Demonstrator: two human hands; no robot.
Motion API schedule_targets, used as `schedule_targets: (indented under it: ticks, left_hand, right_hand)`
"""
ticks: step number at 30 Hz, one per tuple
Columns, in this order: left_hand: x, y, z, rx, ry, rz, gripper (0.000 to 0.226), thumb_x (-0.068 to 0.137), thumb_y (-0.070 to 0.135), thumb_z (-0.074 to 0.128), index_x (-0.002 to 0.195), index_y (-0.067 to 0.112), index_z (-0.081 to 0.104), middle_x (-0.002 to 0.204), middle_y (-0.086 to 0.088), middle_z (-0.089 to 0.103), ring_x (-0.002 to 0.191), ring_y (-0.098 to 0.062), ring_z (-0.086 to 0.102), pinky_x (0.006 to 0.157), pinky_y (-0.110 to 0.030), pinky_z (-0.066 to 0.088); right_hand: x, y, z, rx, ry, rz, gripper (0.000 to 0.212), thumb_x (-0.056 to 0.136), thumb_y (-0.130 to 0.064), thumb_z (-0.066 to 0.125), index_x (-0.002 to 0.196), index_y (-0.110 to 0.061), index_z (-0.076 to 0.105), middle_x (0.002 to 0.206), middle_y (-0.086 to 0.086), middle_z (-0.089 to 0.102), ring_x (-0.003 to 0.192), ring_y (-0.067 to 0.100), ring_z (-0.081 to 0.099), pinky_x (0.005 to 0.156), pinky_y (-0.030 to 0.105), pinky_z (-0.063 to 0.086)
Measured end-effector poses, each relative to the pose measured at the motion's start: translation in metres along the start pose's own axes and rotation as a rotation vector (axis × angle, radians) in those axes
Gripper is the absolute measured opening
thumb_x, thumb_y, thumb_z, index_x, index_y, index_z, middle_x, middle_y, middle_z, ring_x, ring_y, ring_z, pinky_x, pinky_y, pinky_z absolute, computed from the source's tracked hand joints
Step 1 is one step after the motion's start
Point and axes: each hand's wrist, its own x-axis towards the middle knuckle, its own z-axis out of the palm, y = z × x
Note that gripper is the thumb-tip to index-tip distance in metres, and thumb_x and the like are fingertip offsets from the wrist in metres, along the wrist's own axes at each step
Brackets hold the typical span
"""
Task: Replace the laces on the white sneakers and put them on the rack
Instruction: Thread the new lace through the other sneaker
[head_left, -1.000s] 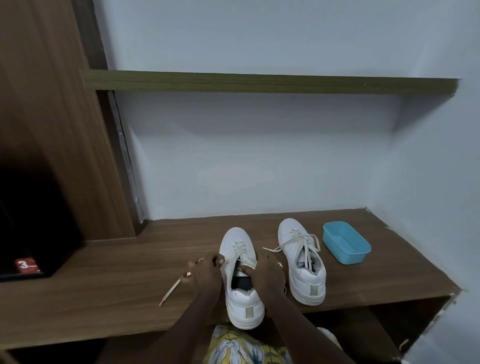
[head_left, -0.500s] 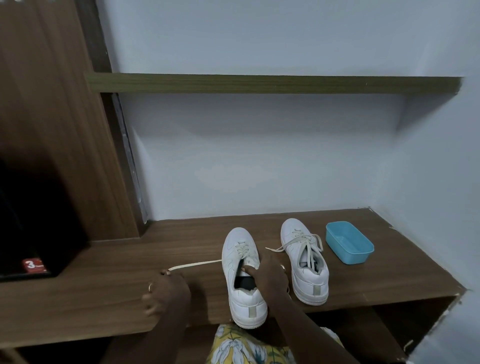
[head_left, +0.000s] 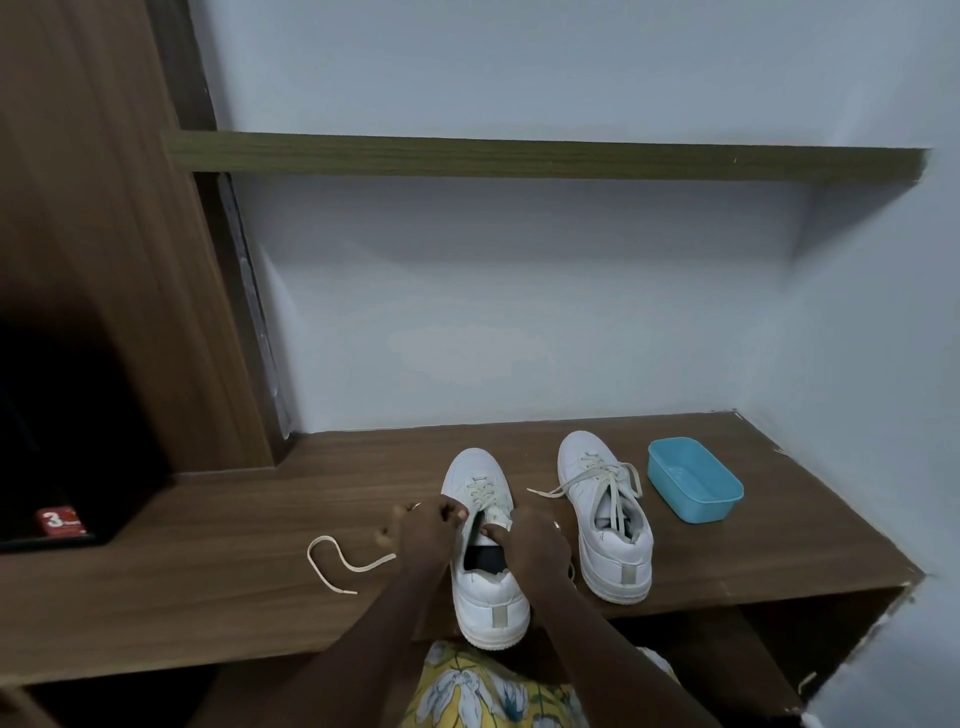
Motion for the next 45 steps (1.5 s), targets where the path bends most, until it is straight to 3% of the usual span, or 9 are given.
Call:
schedule_targets:
  ticks: [3,10,16,19,28,31,36,41,45]
  left_hand:
    - [0.002,-0.011,-0.003,0.022,0.094,-0.069,0.024,0.089,0.021,0.05,0.07,0.033,0.058,0.096,0.008,0.069,0.114,-0.022,0.039,0.103,-0.039,0.028]
    - [-0.009,-0.021,-0.015,0.192,0.215,-0.115,0.025,0.09,0.016,0.046,0.093,0.033,0.064,0.101,0.006,0.068,0.107,-0.021,0.043,0.094,-0.038,0.028]
    - [-0.016,-0.011,-0.008,-0.054,0.265,-0.056,0.021,0.095,0.023,0.049,0.106,0.013,0.064,0.102,-0.011,0.065,0.102,-0.031,0.057,0.084,-0.038,0.041]
    - [-0.026,-0.002,-0.004,-0.108,0.156,0.028,0.039,0.098,0.034,0.044,0.093,0.006,0.071,0.087,-0.017,0.07,0.083,-0.031,0.063,0.065,-0.03,0.039]
    - [-0.031,0.023,0.012,-0.438,0.045,-0.13,0.042,0.096,0.04,0.047,0.083,0.01,0.073,0.087,-0.011,0.07,0.088,-0.026,0.063,0.069,-0.027,0.036]
    - [-0.027,0.029,0.012,-0.606,0.059,-0.203,0.033,0.09,0.031,0.06,0.072,0.006,0.071,0.075,-0.01,0.067,0.077,-0.027,0.062,0.064,-0.032,0.042]
    - [-0.017,0.028,0.013,-0.525,0.105,-0.277,0.039,0.092,0.021,0.058,0.057,0.005,0.054,0.056,-0.005,0.048,0.057,-0.018,0.043,0.049,-0.027,0.026]
    - [-0.01,0.021,0.022,-0.586,0.121,-0.357,0.03,0.092,0.017,0.056,0.078,-0.009,0.065,0.089,-0.027,0.065,0.085,-0.04,0.059,0.067,-0.037,0.04]
    - [-0.012,0.022,0.025,-0.608,0.135,-0.379,0.03,0.092,0.018,0.057,0.082,-0.009,0.065,0.094,-0.029,0.064,0.091,-0.044,0.059,0.077,-0.042,0.046]
  right_hand:
    - [-0.001,0.001,-0.001,0.0,-0.009,0.0,0.041,0.089,-0.05,0.055,0.103,-0.013,0.062,0.107,0.005,0.066,0.102,0.024,0.062,0.083,0.035,0.051]
    - [-0.005,0.001,-0.005,0.063,-0.012,0.0,0.04,0.088,-0.051,0.056,0.106,-0.016,0.064,0.107,0.003,0.065,0.102,0.023,0.062,0.081,0.033,0.049]
    - [-0.005,-0.006,-0.005,0.12,0.033,-0.01,0.032,0.087,-0.038,0.062,0.068,-0.015,0.051,0.074,0.001,0.057,0.083,0.023,0.062,0.066,0.03,0.043]
    - [-0.002,-0.009,-0.007,0.097,0.052,-0.002,0.016,0.091,-0.022,0.057,0.088,-0.008,0.065,0.092,0.008,0.067,0.094,0.025,0.064,0.066,0.026,0.038]
    - [-0.001,-0.017,-0.015,0.088,-0.028,0.032,0.032,0.098,-0.019,0.04,0.122,-0.003,0.054,0.124,0.015,0.058,0.114,0.027,0.056,0.076,0.027,0.037]
    - [0.003,-0.018,-0.018,0.068,-0.061,0.036,0.034,0.1,-0.021,0.038,0.126,-0.004,0.052,0.127,0.014,0.057,0.118,0.026,0.054,0.091,0.029,0.042]
    - [0.008,-0.01,-0.017,0.091,-0.017,0.1,0.03,0.097,-0.018,0.039,0.118,-0.007,0.058,0.122,0.01,0.06,0.113,0.026,0.057,0.084,0.03,0.046]
    - [0.008,-0.007,-0.021,0.007,0.014,0.095,0.029,0.096,-0.014,0.038,0.111,-0.005,0.061,0.117,0.011,0.063,0.109,0.024,0.06,0.082,0.028,0.047]
    - [0.006,-0.004,-0.023,-0.028,0.043,0.082,0.026,0.095,-0.017,0.041,0.109,-0.009,0.061,0.115,0.008,0.064,0.107,0.022,0.062,0.082,0.027,0.048]
